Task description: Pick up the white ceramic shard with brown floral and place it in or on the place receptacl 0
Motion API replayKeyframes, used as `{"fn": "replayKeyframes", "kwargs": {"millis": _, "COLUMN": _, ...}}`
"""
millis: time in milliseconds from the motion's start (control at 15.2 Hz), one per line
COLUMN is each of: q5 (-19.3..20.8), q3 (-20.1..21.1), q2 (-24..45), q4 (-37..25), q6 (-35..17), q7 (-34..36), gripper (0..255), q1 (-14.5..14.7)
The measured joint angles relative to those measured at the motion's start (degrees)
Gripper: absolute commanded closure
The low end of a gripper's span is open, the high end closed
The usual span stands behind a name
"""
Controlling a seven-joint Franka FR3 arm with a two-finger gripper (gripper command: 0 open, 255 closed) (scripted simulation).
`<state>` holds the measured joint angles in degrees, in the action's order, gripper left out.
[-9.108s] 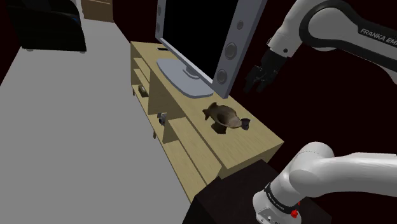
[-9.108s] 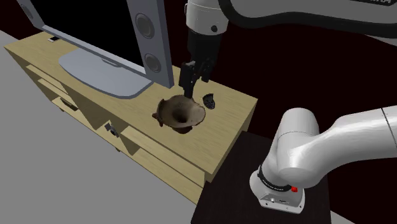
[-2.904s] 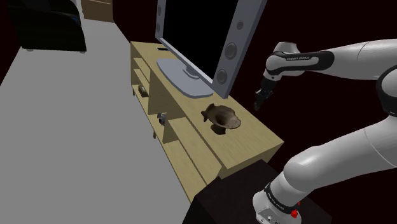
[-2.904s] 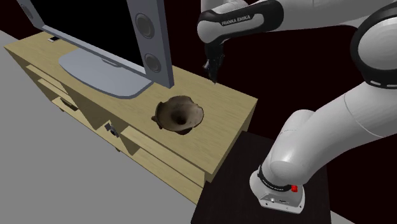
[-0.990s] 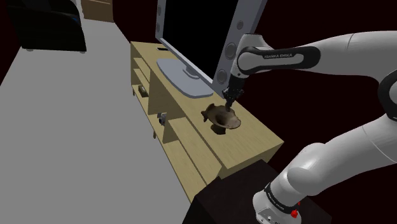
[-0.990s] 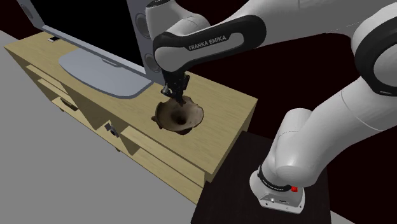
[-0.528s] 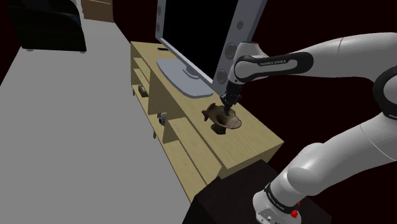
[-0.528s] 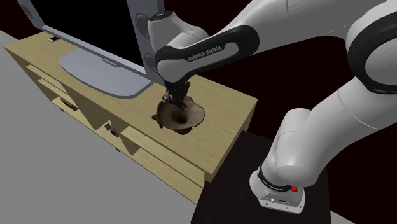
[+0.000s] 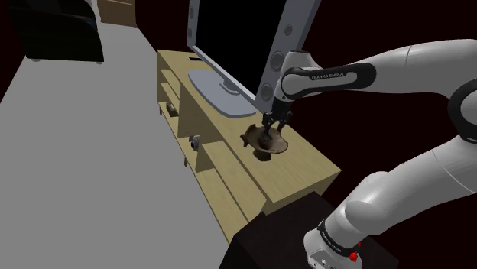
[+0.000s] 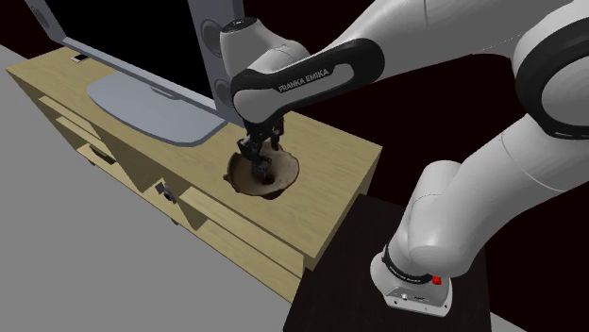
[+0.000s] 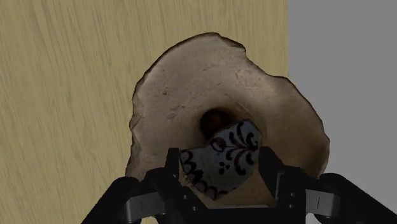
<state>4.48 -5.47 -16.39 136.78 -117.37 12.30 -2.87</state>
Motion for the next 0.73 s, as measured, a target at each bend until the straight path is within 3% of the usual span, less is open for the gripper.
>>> {"fn": "replayKeyframes", "kwargs": {"millis": 264, "q5": 0.0, "q3": 0.0, "q2": 0.0, "q4": 0.0, "q6": 0.0, "q7": 0.0, "gripper": 0, "q1": 0.0}}
{"fn": "replayKeyframes", "kwargs": {"millis": 726, "q5": -0.2, "q3": 0.4, "q2": -1.7, "q4": -5.6, "q6": 7.4, "q7": 0.0, "gripper": 0, "q1": 0.2}}
